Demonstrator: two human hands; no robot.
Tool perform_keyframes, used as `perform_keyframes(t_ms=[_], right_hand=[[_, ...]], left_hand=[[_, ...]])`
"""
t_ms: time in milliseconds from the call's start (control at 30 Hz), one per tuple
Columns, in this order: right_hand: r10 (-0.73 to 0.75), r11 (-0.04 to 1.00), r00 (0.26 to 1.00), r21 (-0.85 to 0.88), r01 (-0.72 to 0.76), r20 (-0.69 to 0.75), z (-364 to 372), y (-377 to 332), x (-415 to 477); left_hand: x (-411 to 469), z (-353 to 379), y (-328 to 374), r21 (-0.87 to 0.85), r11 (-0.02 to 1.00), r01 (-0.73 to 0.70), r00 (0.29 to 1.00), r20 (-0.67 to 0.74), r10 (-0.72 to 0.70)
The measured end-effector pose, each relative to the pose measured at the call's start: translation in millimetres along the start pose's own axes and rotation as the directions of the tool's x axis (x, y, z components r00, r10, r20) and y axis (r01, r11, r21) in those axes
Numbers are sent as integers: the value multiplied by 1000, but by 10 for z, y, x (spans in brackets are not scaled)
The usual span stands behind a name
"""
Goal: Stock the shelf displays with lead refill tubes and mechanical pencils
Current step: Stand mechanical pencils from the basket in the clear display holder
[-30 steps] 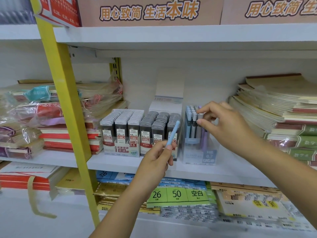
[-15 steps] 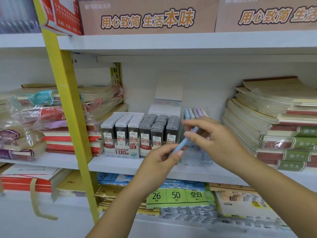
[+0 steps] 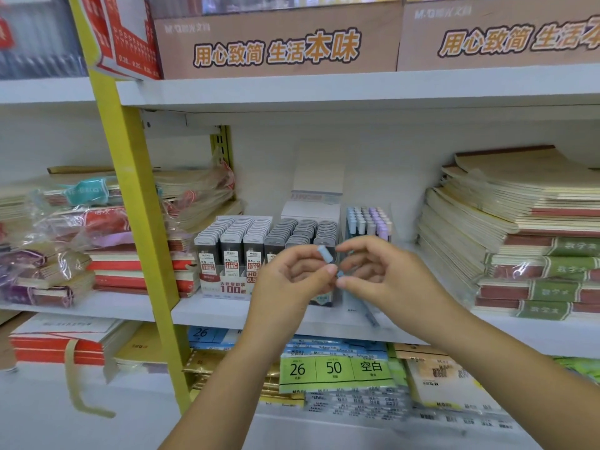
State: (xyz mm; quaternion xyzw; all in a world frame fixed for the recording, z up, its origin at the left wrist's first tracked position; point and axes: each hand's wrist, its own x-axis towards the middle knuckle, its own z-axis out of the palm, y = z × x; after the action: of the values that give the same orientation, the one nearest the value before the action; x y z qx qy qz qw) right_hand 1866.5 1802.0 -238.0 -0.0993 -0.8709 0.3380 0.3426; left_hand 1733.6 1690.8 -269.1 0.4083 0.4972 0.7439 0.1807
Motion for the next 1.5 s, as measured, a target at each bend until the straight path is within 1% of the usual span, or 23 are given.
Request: perform_keyframes(t_ms=[100, 133, 167, 200, 233, 267, 300, 333, 367, 400, 467, 633, 800, 900, 967, 1067, 1100, 1167, 1267, 1333, 1400, 1433, 1500], right_hand=[[-59, 998, 998, -20, 59, 6, -11, -36, 61], [-68, 998, 998, -13, 68, -15, -59, -35, 79], [-73, 997, 995, -6, 72, -62, -131, -32, 104], [-73, 997, 989, 0, 74, -126, -214, -30, 139], [-78, 997, 978, 7, 81, -194, -295, -33, 180], [-91, 995, 963, 15, 98, -255, -359, -40, 218], [-108, 993, 946, 12, 117, -304, -396, -42, 253], [-126, 991, 931, -6, 132, -343, -405, -37, 279], [-141, 990, 919, -40, 136, -368, -392, -25, 300], [-154, 988, 913, -81, 133, -377, -363, -8, 315], [-166, 981, 921, -153, 118, -353, -281, 51, 334], [-170, 962, 952, -250, 106, -253, -96, 226, 324], [-138, 971, 964, -223, 87, -226, -78, 274, 340], [-112, 969, 971, -240, 60, -210, -91, 301, 366], [-105, 949, 976, -313, 41, -191, -74, 316, 381], [-189, 850, 966, -522, 71, -175, -35, 322, 417], [-197, 823, 967, -563, 72, -164, -25, 318, 435], [-165, 807, 975, -589, 46, -150, -6, 299, 445], [-173, 837, 972, -544, 61, -158, -15, 277, 366], [-230, 892, 942, -439, 105, -244, -34, 274, 219], [-276, 925, 903, -346, 156, -329, -10, 306, -2], [-279, 935, 897, -312, 171, -344, 40, 346, -137], [-244, 957, 911, -236, 171, -331, 226, 481, -453]], left_hand=[[28, 64, 42, 91, 995, -38, 999, 4, 37], [35, 62, 29, 176, 982, -67, 998, 0, 68], [47, 44, -7, 318, 940, -119, 992, -5, 127], [56, 23, -53, 499, 846, -188, 977, 2, 215], [62, 5, -98, 667, 698, -261, 948, 42, 315], [70, -10, -150, 782, 535, -320, 915, 108, 390], [83, -25, -215, 848, 396, -352, 891, 174, 419], [92, -42, -279, 883, 293, -365, 880, 225, 420], [101, -60, -331, 905, 220, -365, 878, 255, 406], [114, -83, -375, 920, 174, -352, 884, 266, 384], [143, -131, -450, 934, 129, -332, 897, 271, 349], [184, -201, -544, 935, 106, -339, 897, 287, 337], [197, -210, -582, 929, 115, -351, 892, 295, 342], [205, -209, -599, 930, 117, -350, 893, 293, 340], [212, -206, -610, 929, 114, -352, 891, 295, 346], [217, -200, -610, 926, 122, -357, 889, 297, 349], [218, -201, -602, 925, 129, -358, 890, 297, 347], [205, -197, -570, 920, 145, -364, 892, 299, 340], [157, -187, -476, 910, 171, -378, 887, 303, 347], [67, -193, -436, 902, 188, -389, 877, 299, 377], [-91, -223, -472, 896, 200, -397, 861, 288, 418], [-204, -251, -527, 891, 215, -399, 853, 275, 444], [-506, -329, -725, 875, 262, -407, 834, 240, 496]])
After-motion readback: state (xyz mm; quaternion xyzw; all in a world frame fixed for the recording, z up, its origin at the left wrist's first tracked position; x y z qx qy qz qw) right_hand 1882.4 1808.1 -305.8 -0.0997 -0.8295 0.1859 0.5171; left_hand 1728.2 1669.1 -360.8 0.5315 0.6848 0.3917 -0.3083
